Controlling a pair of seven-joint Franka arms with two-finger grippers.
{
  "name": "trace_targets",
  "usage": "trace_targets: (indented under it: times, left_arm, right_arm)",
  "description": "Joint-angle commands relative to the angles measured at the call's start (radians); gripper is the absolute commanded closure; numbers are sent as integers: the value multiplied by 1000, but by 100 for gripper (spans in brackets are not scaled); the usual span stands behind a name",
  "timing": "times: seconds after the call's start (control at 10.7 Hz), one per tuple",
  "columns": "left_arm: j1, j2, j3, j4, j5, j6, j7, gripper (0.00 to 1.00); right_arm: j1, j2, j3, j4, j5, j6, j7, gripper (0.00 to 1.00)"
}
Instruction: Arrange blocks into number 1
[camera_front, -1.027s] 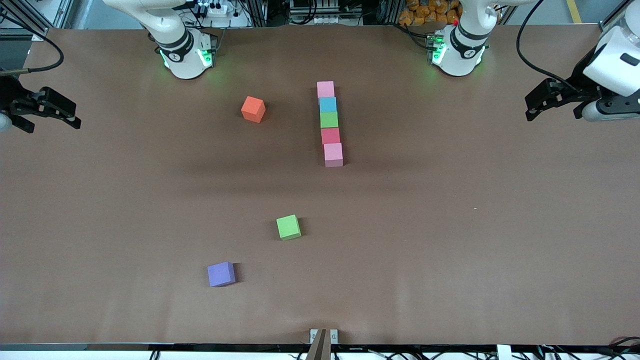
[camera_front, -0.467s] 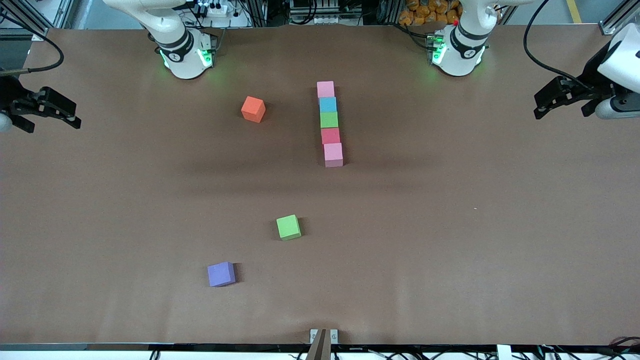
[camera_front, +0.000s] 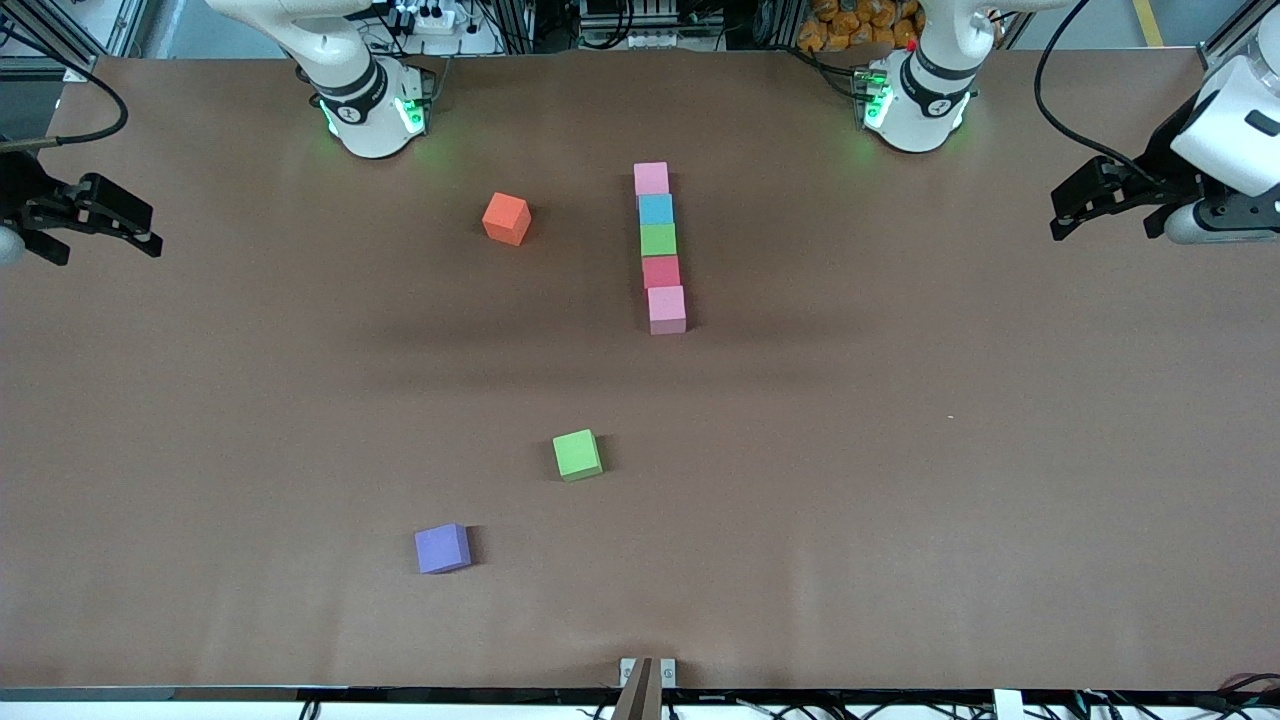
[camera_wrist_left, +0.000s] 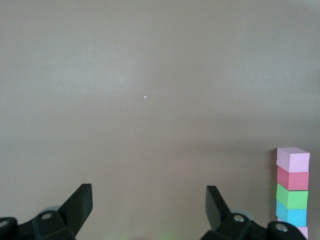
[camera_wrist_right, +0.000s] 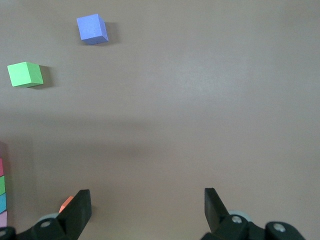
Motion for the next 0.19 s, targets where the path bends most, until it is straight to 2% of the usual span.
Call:
trace_targets:
  times: [0.0, 0.09]
  left_arm:
    - [-9, -8, 8, -4, -18, -7, 18, 0]
    - [-9, -7, 11, -4, -15, -7, 20, 0]
  right_arm:
    - [2, 7, -2, 19, 5, -17, 17, 0]
    - [2, 7, -2, 19, 5, -17, 17, 0]
